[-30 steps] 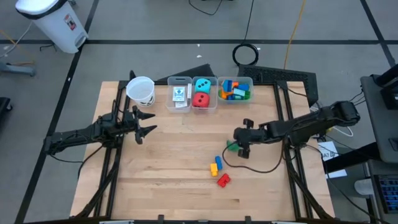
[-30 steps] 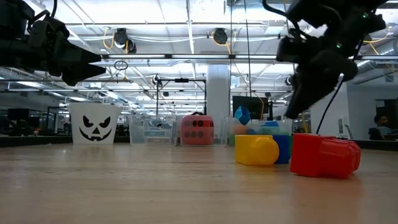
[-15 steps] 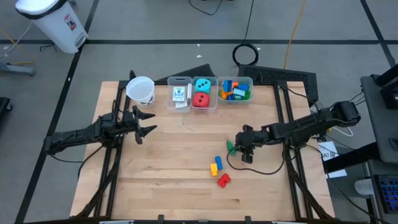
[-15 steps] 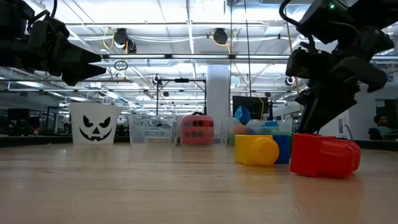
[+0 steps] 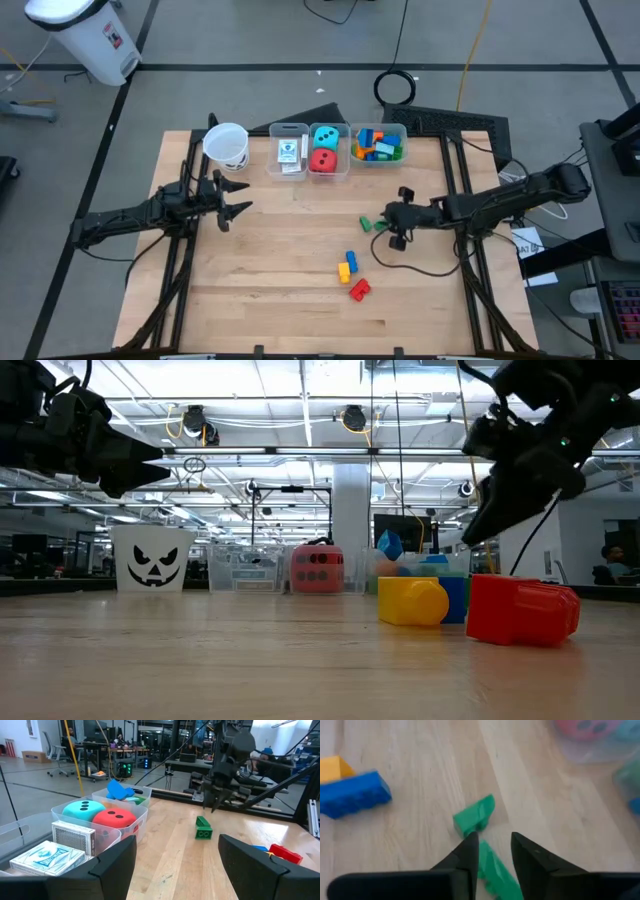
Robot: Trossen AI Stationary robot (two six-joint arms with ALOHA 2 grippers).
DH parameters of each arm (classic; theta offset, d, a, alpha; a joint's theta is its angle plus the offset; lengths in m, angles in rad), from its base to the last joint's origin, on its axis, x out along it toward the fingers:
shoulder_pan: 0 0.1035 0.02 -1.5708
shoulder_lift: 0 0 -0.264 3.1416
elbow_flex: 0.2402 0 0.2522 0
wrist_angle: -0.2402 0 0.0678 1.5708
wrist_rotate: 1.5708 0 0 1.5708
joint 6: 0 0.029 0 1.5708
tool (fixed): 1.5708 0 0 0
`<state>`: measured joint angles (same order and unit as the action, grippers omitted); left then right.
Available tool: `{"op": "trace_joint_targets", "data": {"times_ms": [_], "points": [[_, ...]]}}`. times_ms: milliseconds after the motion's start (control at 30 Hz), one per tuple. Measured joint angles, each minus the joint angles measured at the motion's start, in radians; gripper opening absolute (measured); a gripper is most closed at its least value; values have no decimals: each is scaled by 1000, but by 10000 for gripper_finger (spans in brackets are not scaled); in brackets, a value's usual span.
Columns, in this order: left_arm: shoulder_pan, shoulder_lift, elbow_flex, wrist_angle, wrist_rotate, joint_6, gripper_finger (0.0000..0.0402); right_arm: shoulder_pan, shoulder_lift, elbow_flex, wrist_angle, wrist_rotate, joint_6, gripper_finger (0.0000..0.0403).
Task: Pick & Place Toys
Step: Put the green game piece into the right transparent bin
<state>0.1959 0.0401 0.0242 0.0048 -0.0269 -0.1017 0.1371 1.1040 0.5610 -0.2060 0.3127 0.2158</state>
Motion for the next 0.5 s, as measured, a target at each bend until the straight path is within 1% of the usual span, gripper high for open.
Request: {"op": "trace_joint_targets", "data": {"times_ms": [133, 233, 300, 400, 500], "points": [[0, 0, 0, 0, 0, 0, 287, 0, -17, -3, 15, 1, -51, 129], [0, 0, 0, 0, 0, 0, 287, 0, -17, -40, 43, -41, -137, 164], [0, 0, 0, 0, 0, 0, 287, 0, -16, -75, 96, -52, -160, 181], [0, 0, 0, 0, 0, 0, 287, -5, -17, -119, 199, -50, -201, 197], [0, 0, 0, 0, 0, 0, 287, -8, -17, -149, 268, -51, -230, 203]]}}
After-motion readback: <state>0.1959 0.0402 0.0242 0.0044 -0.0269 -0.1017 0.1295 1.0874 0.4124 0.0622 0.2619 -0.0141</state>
